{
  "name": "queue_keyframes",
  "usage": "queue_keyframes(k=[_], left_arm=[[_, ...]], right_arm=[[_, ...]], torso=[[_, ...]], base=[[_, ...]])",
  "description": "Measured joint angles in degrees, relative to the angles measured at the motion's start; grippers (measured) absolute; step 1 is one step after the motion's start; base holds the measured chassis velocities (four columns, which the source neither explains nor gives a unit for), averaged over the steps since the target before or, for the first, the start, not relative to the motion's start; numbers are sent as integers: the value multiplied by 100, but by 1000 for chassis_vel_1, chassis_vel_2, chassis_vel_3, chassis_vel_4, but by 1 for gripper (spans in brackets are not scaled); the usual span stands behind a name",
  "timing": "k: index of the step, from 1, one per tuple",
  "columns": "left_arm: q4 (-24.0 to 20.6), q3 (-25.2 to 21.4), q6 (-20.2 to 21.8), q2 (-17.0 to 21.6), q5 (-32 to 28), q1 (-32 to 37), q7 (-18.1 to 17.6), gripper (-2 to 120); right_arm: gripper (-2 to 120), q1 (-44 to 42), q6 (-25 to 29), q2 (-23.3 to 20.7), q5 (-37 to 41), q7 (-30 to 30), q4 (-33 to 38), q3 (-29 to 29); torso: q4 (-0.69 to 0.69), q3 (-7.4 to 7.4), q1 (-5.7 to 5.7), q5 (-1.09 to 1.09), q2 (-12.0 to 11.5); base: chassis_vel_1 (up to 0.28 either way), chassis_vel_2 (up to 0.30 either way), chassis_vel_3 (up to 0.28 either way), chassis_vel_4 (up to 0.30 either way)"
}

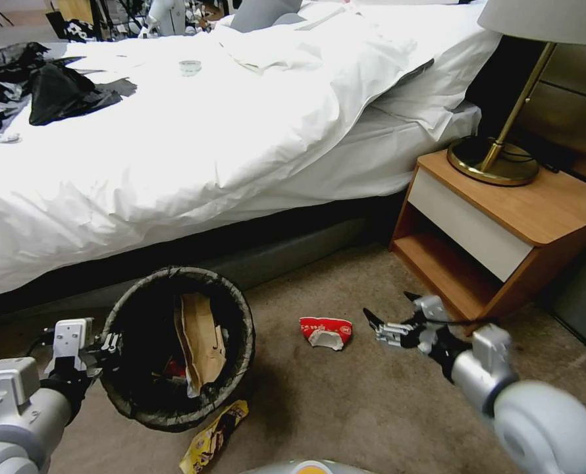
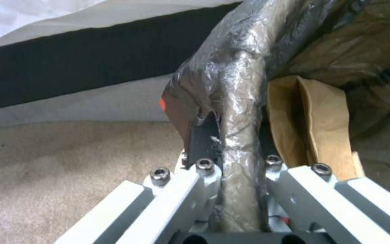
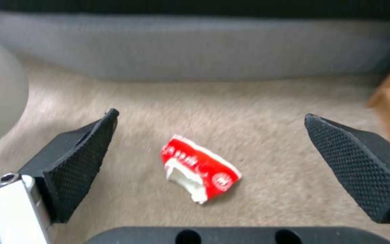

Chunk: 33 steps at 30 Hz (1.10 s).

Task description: Pick up the trash bin, then pick up the garbage from the floor and place it into the trash bin.

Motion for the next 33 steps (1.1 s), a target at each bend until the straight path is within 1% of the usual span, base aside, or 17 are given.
queue_keyframes(k=[1, 2, 3, 6, 7, 9, 10, 13, 14, 17, 18, 21, 28, 30, 32, 33], left_arm=[[0, 0, 0, 7, 0, 0, -1, 1], [0, 0, 0, 7, 0, 0, -1, 1], [0, 0, 0, 15, 0, 3, -2, 1], [0, 4, 0, 53, 1, 3, -4, 1], [0, 4, 0, 53, 1, 3, -4, 1], [0, 17, 0, 97, -1, 0, -7, 1], [0, 17, 0, 97, -1, 0, -7, 1], [0, 38, 0, 114, -5, 11, -6, 1], [0, 38, 0, 114, -5, 11, -6, 1], [0, 40, 0, 125, -5, 16, -1, 1], [0, 40, 0, 125, -5, 16, -1, 1], [0, 27, 0, 134, -5, 29, 3, 1], [0, 20, 0, 123, 0, 37, 8, 1], [0, 19, 0, 121, 2, 38, 9, 1], [0, 20, 0, 120, 3, 37, 9, 1], [0, 20, 0, 120, 7, 36, 9, 1]], right_arm=[[100, 271, -109, -82, 41, -145, -232, -202], [100, 271, -109, -82, 41, -145, -232, -202], [100, 597, -187, -176, 53, -277, -505, -495], [100, 1342, -221, -326, 71, -477, -1100, -1209], [100, 1342, -221, -326, 71, -477, -1100, -1209], [100, 1650, -222, -341, 42, -609, -1422, -1528], [100, 1650, -222, -341, 42, -609, -1422, -1528], [100, 1867, -209, -275, -42, -663, -1733, -1849], [100, 1867, -209, -275, -42, -663, -1733, -1849], [100, 2080, -190, -148, -96, -663, -2005, -2179], [100, 2080, -190, -148, -96, -663, -2005, -2179], [100, 2289, -140, -12, -173, -656, -2395, -2493], [100, 2458, -25, 135, -312, -619, -2861, -2765], [100, 2570, 42, 243, -397, -611, -3139, -2906], [100, 2591, 46, 259, -403, -610, -3187, -2930], [100, 2676, 70, 344, -421, -580, -3401, -3023]], torso=[[0, 0, 0, -1, 0], [0, 0, 0, -1, 0], [-2, 0, 0, 0, 0], [1, 0, 0, -1, 0], [1, 0, 0, -1, 0], [0, 0, 1, -1, 0], [0, 0, 1, -1, 0], [-2, 0, 0, -1, 0], [-2, 0, 0, -1, 0], [-1, 0, 0, -1, 0], [-1, 0, 0, -1, 0], [0, 0, 1, -1, 0], [-1, 0, 0, -2, 0], [-1, 0, 0, -1, 0], [-1, 0, 0, -1, 0], [-1, -1, 0, -2, 0]], base=[[0, 0, 0, 0], [0, 0, 0, 0], [0, 0, 0, 0], [0, 0, 0, 0], [0, 0, 0, 0], [0, 0, 0, 0], [0, 0, 0, 0], [0, 0, 0, 0], [0, 0, 0, 0], [0, 0, 0, 0], [0, 0, 0, 0], [0, 0, 0, 0], [0, 0, 0, 0], [0, 0, 0, 0], [0, 0, 0, 0], [0, 0, 0, 0]])
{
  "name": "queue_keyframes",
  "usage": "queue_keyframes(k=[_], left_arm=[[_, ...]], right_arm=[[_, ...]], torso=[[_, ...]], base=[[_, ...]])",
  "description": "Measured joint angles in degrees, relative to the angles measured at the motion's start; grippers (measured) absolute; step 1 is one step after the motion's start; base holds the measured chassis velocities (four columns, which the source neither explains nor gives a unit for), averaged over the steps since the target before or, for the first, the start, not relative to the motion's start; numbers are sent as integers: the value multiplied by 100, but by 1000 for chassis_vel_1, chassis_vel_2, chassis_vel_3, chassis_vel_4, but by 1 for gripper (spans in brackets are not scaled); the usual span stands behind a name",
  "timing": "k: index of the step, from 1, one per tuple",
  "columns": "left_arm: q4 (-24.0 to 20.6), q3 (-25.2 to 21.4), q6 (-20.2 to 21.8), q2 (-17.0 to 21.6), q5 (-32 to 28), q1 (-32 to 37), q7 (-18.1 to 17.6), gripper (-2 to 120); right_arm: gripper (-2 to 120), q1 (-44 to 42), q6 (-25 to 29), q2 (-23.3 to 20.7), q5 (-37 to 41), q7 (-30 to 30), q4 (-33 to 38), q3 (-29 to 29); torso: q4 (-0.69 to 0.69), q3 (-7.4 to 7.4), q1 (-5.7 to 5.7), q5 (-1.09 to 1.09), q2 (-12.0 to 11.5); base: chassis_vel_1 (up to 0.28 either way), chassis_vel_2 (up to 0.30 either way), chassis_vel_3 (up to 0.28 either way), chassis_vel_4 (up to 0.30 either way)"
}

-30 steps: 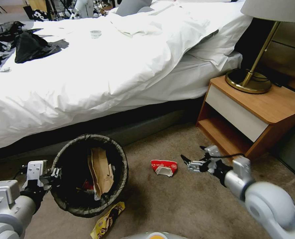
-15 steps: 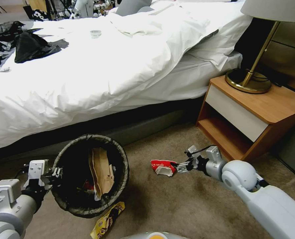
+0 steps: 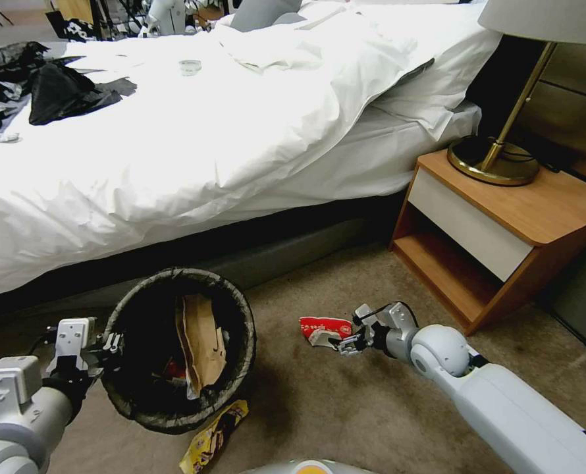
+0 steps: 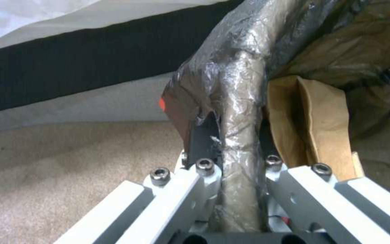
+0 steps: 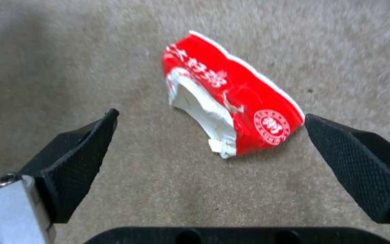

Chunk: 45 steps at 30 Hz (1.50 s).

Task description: Pick up the trash bin, then pick up the garbage from the floor and place it into the trash bin.

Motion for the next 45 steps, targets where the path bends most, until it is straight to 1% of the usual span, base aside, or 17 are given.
queue_keyframes(k=[1, 3, 4, 9, 14, 17, 25, 35, 40, 42, 44, 45], left_arm=[[0, 0, 0, 0, 0, 0, 0, 1], [0, 5, 0, 0, 1, -2, 1, 1], [0, 5, 0, 0, 1, -2, 1, 1], [0, 9, 0, -4, 6, 2, 1, 1], [0, 9, 0, -4, 10, 9, 0, 1], [0, 9, 0, 1, 12, 22, 0, 1], [0, 9, 0, 3, 21, 32, -3, 1], [0, 24, 0, -10, 39, 36, -8, 1], [0, 28, 0, -9, 43, 37, -8, 1], [0, 29, 0, -9, 45, 38, -9, 1], [0, 30, 0, -8, 48, 40, -10, 1], [0, 30, 0, -8, 48, 40, -10, 1]], right_arm=[[100, 0, 0, 0, 0, 0, 0, 0], [100, 120, 84, 125, -54, 59, -299, -112], [100, 120, 84, 125, -54, 59, -299, -112], [100, 370, 209, 355, -180, 78, -752, -308], [100, 482, 259, 484, -233, 82, -957, -402], [100, 627, 352, 667, -354, 96, -1247, -464], [100, 818, 490, 948, -555, 95, -1718, -570], [100, 885, 609, 1086, -716, 46, -2080, -593], [100, 879, 639, 1109, -758, 30, -2134, -593], [98, 871, 658, 1124, -773, 28, -2152, -593], [88, 855, 685, 1155, -788, 28, -2178, -593], [88, 855, 685, 1155, -788, 28, -2178, -593]], torso=[[0, 0, 0, 0, 0], [0, 0, 0, 1, 0], [0, 0, 0, 1, 0], [0, 0, 0, 0, 0], [0, 0, 0, 0, 0], [1, 0, 0, 2, 0], [0, 0, 0, 0, 0], [0, 0, 0, 1, 0], [0, 0, 0, 0, 0], [0, 0, 0, 1, 0], [0, 0, 0, 1, 0], [0, 0, 0, 1, 0]], base=[[0, 0, 0, 0], [0, 0, 0, 0], [0, 0, 0, 0], [0, 0, 0, 0], [0, 0, 0, 0], [0, 0, 0, 0], [0, 0, 0, 0], [0, 0, 0, 0], [0, 0, 0, 0], [0, 0, 0, 0], [0, 0, 0, 0], [0, 0, 0, 0]])
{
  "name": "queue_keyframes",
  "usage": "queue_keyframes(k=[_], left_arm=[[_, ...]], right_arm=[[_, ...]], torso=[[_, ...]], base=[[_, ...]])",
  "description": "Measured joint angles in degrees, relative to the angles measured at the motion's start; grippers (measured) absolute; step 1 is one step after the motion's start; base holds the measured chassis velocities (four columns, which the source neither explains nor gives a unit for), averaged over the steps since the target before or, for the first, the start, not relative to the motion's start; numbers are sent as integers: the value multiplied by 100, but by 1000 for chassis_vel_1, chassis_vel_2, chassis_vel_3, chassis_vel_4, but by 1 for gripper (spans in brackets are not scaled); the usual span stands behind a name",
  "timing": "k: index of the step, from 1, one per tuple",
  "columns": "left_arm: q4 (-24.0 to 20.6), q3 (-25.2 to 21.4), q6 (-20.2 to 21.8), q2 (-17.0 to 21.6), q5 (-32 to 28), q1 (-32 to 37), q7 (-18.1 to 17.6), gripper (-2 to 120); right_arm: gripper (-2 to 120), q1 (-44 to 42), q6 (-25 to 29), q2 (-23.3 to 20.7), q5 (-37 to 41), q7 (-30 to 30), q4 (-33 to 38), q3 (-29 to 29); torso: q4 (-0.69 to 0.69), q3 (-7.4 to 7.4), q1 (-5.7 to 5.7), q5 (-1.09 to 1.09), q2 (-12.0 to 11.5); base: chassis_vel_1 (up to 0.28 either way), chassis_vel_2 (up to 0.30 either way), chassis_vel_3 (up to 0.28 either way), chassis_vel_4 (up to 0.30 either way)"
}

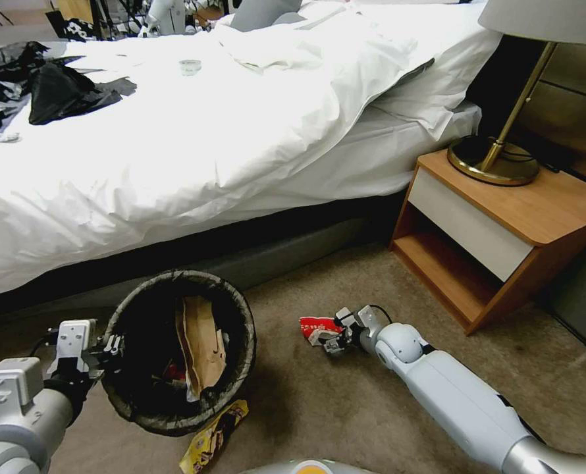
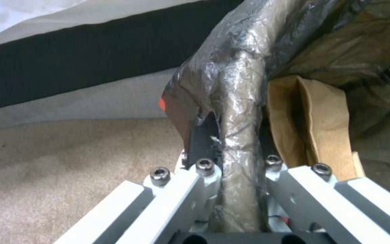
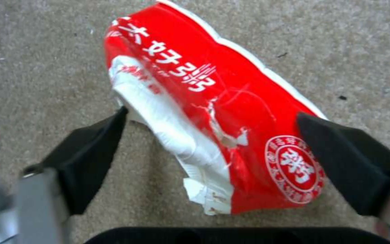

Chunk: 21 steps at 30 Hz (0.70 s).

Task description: Pick up the trash bin, then pick up the garbage from the floor and place it into the trash bin.

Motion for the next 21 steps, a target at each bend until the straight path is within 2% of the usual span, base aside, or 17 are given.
queue_keyframes(k=[2, 6, 8, 9, 12, 16, 18, 19, 21], left_arm=[[0, 9, 0, 0, 4, -4, -1, 1], [0, 9, 0, 0, 5, -6, -2, 1], [0, 9, 0, 0, 5, -12, -3, 1], [0, 9, 0, 0, 5, -12, -3, 1], [0, 10, 0, -2, 5, -22, -3, 1], [0, 10, 0, -3, 6, -21, -3, 1], [0, 0, 0, -3, 6, -18, -3, 1], [0, 0, 0, -3, 6, -18, -3, 1], [0, 1, 0, -8, 6, -19, -3, 1]], right_arm=[[77, -26, 29, 7, -23, 0, 6, 5], [68, -39, 49, -15, -49, 0, 57, 10], [56, -40, 77, -63, -74, 1, 136, 14], [56, -40, 77, -63, -74, 1, 136, 14], [40, -39, 87, -74, -72, 14, 167, 20], [32, -47, 98, -69, -72, 27, 168, 28], [19, -95, 118, -59, -71, 53, 177, 47], [19, -95, 118, -59, -71, 53, 177, 47], [10, -122, 130, -55, -68, 81, 192, 62]], torso=[[0, 0, 0, 0, 0], [0, 0, 0, 1, 0], [0, 0, 0, 1, 0], [0, 0, 0, 1, 0], [0, 0, 0, 0, 0], [0, 0, 0, 0, 0], [0, 0, 0, 0, 0], [0, 0, 0, 0, 0], [0, 0, 0, 1, 0]], base=[[0, 0, 0, 0], [0, 0, 0, 0], [0, 0, 0, 0], [0, 0, 0, 0], [0, 0, 0, 0], [0, 0, 0, 0], [0, 0, 0, 0], [0, 0, 0, 0], [0, 0, 0, 0]])
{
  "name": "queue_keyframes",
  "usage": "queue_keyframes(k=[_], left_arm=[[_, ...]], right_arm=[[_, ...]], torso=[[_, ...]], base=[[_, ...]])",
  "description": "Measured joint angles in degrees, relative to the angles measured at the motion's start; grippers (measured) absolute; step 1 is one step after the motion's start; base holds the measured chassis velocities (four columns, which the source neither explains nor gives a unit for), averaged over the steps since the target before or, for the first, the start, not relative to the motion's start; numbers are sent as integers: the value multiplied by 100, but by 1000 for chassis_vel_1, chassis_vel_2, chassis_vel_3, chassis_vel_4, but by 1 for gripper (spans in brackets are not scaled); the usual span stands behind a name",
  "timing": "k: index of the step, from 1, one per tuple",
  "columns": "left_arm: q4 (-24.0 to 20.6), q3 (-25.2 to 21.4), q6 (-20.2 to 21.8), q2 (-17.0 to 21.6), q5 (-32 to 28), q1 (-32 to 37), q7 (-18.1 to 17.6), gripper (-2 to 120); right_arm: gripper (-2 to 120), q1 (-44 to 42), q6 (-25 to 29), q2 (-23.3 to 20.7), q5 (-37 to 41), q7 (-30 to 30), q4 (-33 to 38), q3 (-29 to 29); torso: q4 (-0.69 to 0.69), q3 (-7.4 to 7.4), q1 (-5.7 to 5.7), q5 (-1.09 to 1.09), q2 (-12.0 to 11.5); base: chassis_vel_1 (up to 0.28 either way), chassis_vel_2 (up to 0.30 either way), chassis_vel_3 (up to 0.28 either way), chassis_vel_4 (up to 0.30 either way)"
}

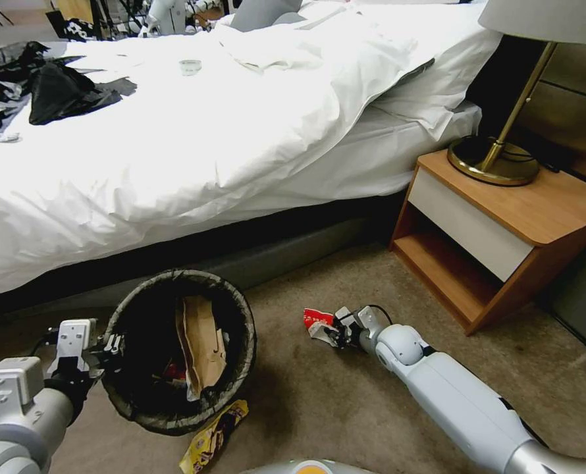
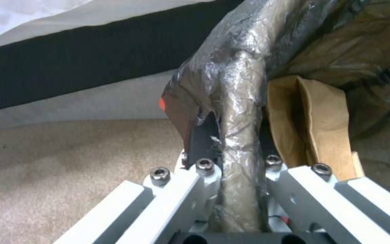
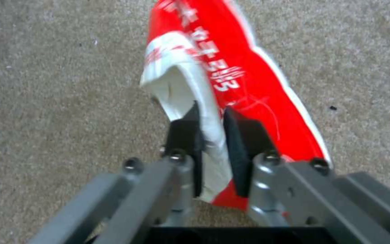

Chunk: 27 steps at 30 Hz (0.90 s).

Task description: Pick up the trash bin, then pick up the garbage from the floor and place it into the trash bin.

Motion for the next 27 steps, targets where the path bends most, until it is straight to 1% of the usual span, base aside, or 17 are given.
queue_keyframes(k=[1, 3, 15, 19, 21, 24, 25, 27], left_arm=[[0, 0, 0, 0, 0, 0, 0, 1], [0, 1, 0, -5, 0, -2, 0, 1], [0, 4, 0, -5, 3, -8, 0, 1], [0, 5, 0, -7, 3, -8, 0, 1], [0, 1, 0, -7, 4, -5, -1, 1], [0, 0, 0, -7, 4, -5, -2, 1], [0, 2, 0, -4, 4, -7, -2, 1], [0, 3, 0, -3, 4, -7, -2, 1]], right_arm=[[10, 0, 0, 0, 0, 0, 0, 0], [1, -16, 31, -5, 12, 47, 4, 19], [0, -100, 135, -20, 48, 147, 150, 202], [0, -196, 165, -34, 153, 234, 455, 432], [0, -266, 158, -166, 250, 277, 827, 626], [0, -299, 131, -257, 326, 293, 1038, 715], [0, -343, 91, -374, 427, 323, 1324, 838], [0, -355, 78, -411, 461, 332, 1423, 874]], torso=[[0, 0, 0, 0, 0], [0, 0, 0, 0, 0], [0, 0, 0, 0, 0], [1, 0, 0, 1, 0], [1, 0, 1, 0, 0], [0, 0, 0, 0, 0], [-1, 0, 1, 0, 0], [-2, 0, 0, 0, 0]], base=[[0, 0, 0, 0], [0, 0, 0, 0], [0, 0, 0, 0], [0, 0, 0, 0], [0, 0, 0, 0], [0, 0, 0, 0], [0, 0, 0, 0], [0, 0, 0, 0]])
